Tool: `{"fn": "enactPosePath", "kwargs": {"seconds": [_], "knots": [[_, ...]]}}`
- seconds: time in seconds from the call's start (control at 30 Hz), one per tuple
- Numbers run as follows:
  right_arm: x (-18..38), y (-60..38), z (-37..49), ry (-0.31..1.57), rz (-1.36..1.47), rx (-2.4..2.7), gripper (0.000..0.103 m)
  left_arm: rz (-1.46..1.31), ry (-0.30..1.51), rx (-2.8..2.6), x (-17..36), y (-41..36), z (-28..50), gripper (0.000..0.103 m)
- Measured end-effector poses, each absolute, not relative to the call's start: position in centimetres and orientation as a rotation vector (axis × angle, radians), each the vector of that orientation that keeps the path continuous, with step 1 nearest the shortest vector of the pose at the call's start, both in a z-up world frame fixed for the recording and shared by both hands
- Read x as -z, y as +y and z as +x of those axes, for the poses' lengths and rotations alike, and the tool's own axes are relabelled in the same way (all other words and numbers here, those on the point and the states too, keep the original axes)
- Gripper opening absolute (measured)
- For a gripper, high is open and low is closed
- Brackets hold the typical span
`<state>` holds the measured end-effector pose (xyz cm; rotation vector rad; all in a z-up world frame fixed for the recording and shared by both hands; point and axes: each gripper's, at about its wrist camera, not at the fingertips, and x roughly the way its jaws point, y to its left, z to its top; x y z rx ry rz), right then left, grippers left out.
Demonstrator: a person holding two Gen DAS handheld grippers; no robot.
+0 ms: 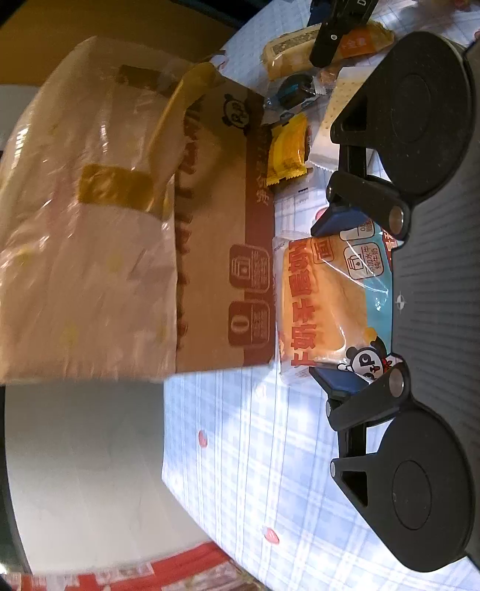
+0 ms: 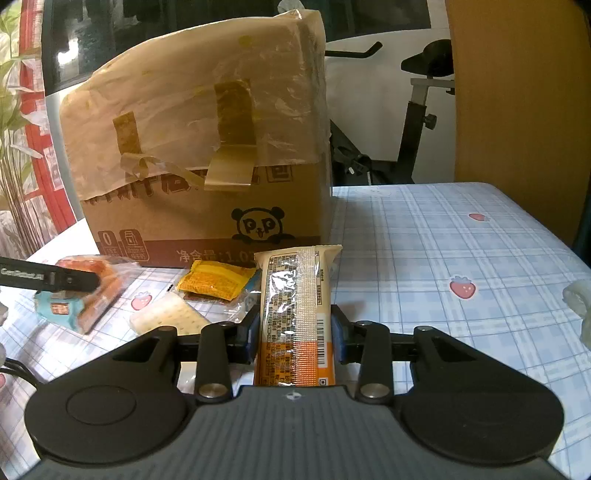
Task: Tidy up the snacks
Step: 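Grasp the panda-printed bread bag with the left tool while the right tool holds the snack bar, then carry both snacks over the box and open both tools to drop them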
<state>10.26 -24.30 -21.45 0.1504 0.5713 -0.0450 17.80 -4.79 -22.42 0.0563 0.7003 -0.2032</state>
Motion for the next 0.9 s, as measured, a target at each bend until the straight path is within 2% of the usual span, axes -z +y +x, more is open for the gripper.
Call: {"fn": "enactPosePath", "kwargs": {"seconds": [0.47, 0.9], "knots": [[20.2, -24.1, 9.9, 0.557, 0.109, 0.038, 0.039, 0.079, 0.541, 0.188, 17.4, -3.3, 15.0, 0.074], [11.2, -24.8, 9.9, 0.363, 0.080, -0.038, 0.039, 0.096, 0.348, 0.221, 9.7, -3.7, 14.5, 0.074]]}}
